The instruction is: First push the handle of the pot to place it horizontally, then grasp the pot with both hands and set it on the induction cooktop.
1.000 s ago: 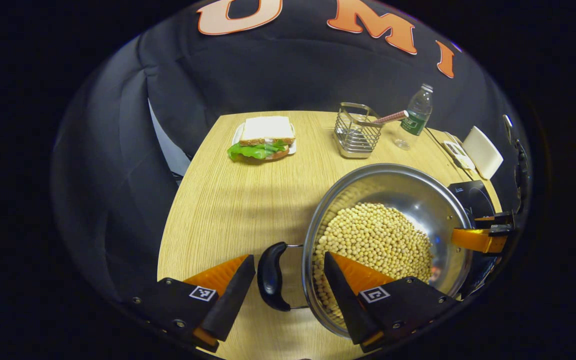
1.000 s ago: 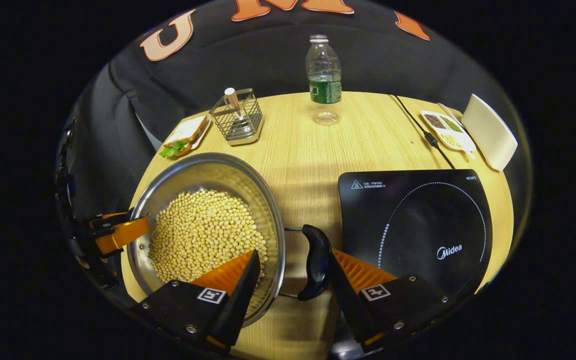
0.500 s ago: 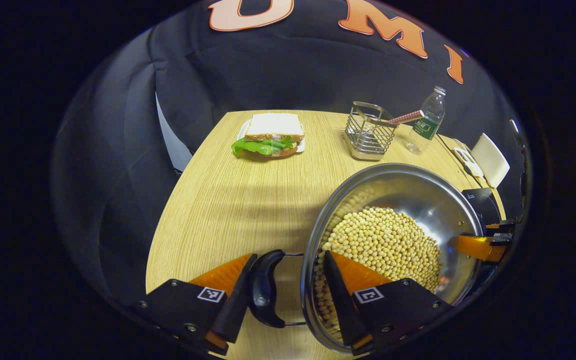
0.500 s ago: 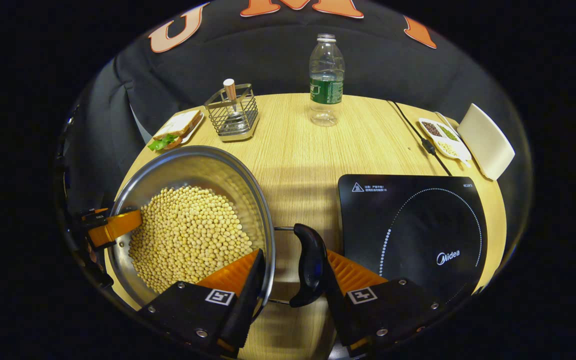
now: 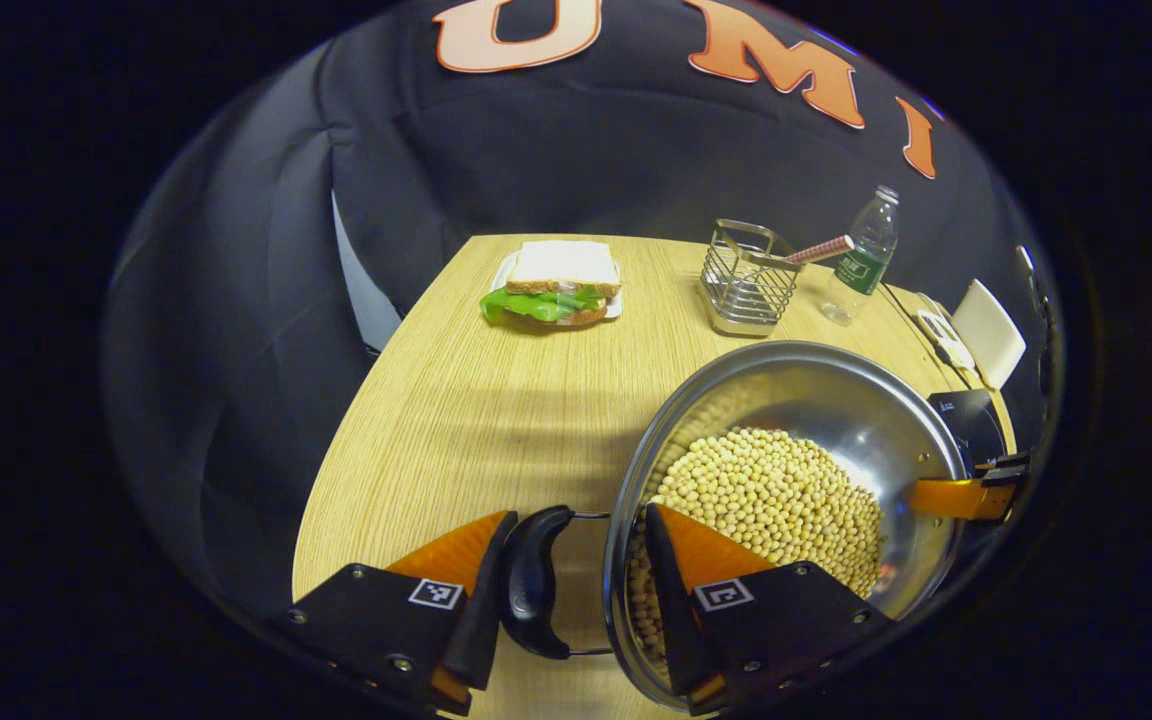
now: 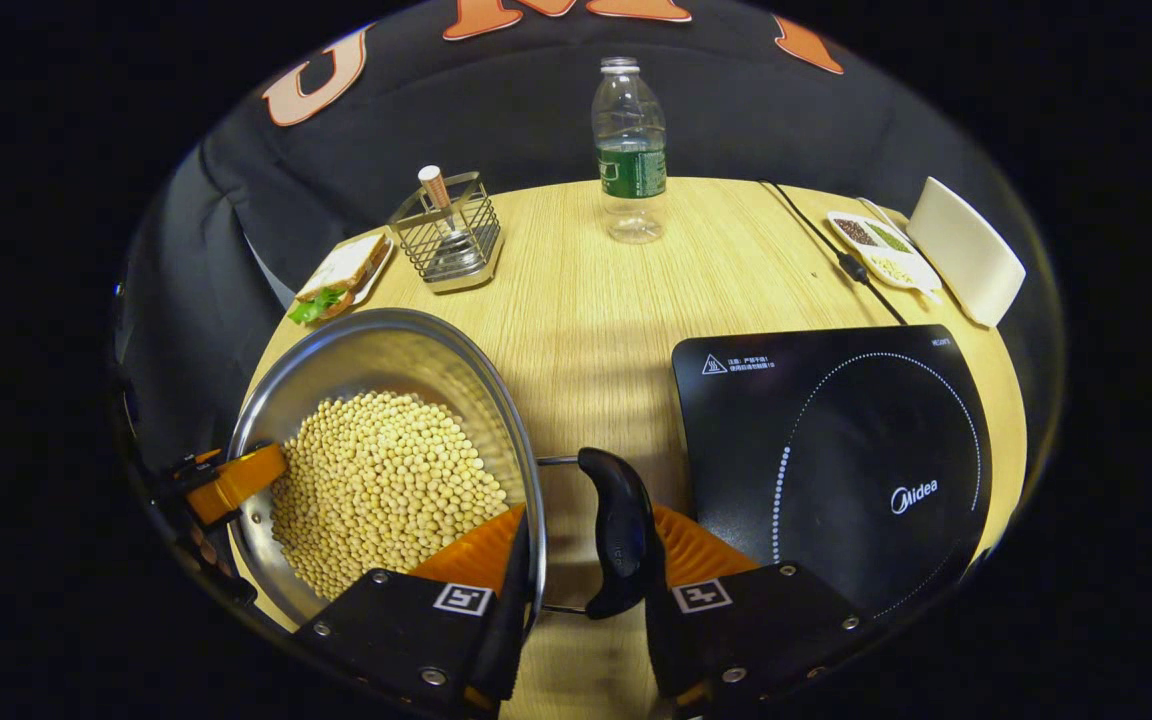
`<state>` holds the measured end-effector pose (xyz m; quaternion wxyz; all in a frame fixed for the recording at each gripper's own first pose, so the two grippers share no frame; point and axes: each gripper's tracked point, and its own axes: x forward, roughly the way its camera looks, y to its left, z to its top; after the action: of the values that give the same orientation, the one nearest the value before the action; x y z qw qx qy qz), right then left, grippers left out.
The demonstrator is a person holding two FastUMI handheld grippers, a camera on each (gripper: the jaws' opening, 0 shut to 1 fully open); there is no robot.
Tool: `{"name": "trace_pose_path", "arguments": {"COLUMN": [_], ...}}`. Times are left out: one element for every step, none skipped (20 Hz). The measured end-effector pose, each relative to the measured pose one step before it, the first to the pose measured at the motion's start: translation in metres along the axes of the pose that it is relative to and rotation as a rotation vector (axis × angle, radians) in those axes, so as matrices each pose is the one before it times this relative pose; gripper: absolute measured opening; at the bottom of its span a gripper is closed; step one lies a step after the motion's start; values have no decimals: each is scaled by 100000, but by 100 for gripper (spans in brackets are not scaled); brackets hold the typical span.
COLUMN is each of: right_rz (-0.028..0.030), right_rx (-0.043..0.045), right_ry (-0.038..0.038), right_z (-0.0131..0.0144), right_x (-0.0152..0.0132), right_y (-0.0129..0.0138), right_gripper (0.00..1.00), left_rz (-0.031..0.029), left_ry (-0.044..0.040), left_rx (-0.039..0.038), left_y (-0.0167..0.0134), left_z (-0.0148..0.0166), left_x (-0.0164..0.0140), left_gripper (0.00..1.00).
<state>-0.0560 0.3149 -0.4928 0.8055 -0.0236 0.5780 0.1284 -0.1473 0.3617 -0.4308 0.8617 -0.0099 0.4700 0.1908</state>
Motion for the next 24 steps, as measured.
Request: {"name": "trace_pose_path", "arguments": {"right_rz": [82,-107,422,18,735,488,-89,-439,-150,323,88,140,-135,-20,95,47,-73,-200,-170,-164,-112,-204,-60,-245], "right_rx": [502,264,-501,-618,139,895,-8,-520,-470,499,1157,196,381,590,694,281,309,503,597,704,628,620,515,649], "right_ry": [92,-1399,-1895,-2277,-173,937,-204,-595,-739,-585,-794,-567,-739,-553,-470,-987,-770,-885,-632,-837,-774,-998,-781,-957], "right_z": [50,451,281,391,-96,-170,182,192,121,306,-90,130,-155,42,90,336,231,177,250,258,242,330,253,484], "right_x": [-249,-217,-326,310,-751,-191,-379,-348,-71,-199,-322,-59,-493,-466,-431,-339,-344,-453,-345,-367,-387,-357,-378,-342], "right_y": [43,46,-217,-433,-495,-279,-179,-155,-97,-287,-88,-256,-261,-388,-366,-375,-492,-473,-389,-401,-473,-535,-514,-550], "right_gripper": [51,46,50,50,49,49,50,50,49,50,44,47,47,47,47,47,47,47,47,47,47,47,47,47], "left_rz": [1243,940,1405,-66,-29,-41,64,-176,-351,-311,-249,-191,136,-129,-212,-458,-236,-45,-59,-96,-272,-271,-321,-373], "left_ry": [-1276,-586,-586,-1117,-886,-545,953,182,5,-212,-516,-855,-1039,-323,-907,-539,-984,-1200,-969,-1050,-839,-765,-706,-747], "left_rx": [611,1542,1543,1979,266,-707,-122,-63,-107,-451,-28,813,717,953,458,738,775,1036,820,926,916,493,283,320], "left_y": [-27,-213,60,430,206,-66,15,-205,109,165,195,90,34,-274,-133,-6,72,22,62,138,75,-22,70,-92], "left_z": [668,199,55,59,57,26,-283,64,83,211,242,26,129,-179,75,181,167,79,216,220,115,31,-12,-41], "left_x": [102,250,-74,-548,-473,190,-44,301,-10,112,-41,16,-109,85,79,46,-87,83,44,-104,10,-155,65,207], "left_gripper": [69,66,64,64,61,61,60,61,61,61,61,61,61,61,61,62,60,59,60,60,60,60,60,60]}}
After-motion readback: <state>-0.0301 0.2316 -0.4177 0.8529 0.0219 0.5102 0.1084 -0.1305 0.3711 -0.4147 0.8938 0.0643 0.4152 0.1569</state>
